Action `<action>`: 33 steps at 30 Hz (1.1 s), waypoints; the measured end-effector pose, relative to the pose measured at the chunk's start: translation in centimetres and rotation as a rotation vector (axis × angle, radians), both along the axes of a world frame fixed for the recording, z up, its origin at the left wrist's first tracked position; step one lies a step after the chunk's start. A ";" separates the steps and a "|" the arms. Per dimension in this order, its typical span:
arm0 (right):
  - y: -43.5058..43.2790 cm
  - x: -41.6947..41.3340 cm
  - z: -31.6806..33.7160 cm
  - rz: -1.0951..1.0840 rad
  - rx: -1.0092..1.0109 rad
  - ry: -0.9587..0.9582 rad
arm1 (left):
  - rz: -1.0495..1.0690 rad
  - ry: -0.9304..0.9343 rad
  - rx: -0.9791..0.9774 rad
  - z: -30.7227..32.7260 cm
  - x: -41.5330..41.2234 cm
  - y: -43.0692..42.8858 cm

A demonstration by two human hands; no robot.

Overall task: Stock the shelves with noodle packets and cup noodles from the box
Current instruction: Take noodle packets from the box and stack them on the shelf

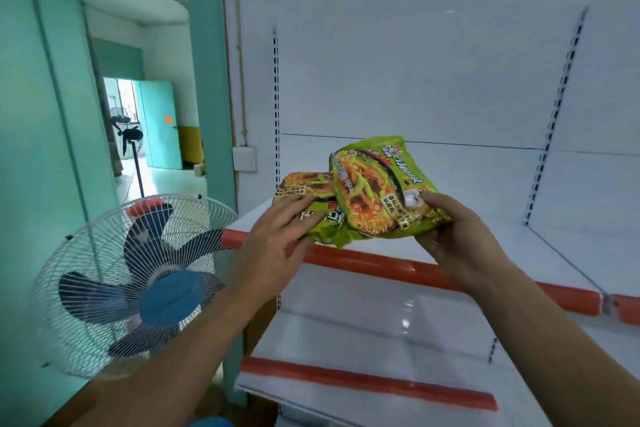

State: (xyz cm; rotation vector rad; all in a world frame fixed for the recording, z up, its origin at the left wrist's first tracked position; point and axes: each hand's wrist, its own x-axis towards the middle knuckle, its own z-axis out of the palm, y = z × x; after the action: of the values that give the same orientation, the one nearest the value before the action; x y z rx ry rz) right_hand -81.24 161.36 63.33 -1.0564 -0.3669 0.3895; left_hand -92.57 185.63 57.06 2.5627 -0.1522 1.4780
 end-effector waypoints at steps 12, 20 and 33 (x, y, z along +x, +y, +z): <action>9.5 11.5 3.3 0.235 -0.152 0.009 | -0.183 -0.088 0.099 2.6 12.0 6.6; 14.1 14.2 4.2 -0.002 -0.043 0.078 | -0.228 0.101 -0.752 4.4 16.0 9.5; 19.2 14.2 3.2 -0.142 0.162 0.043 | -0.994 0.192 -2.081 6.4 19.1 9.3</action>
State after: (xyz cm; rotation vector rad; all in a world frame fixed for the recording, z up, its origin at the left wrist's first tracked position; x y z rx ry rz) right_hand -67.07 180.61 66.54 -0.9087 -0.2782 0.2511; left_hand -73.52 194.90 63.43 0.5913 0.1155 0.2881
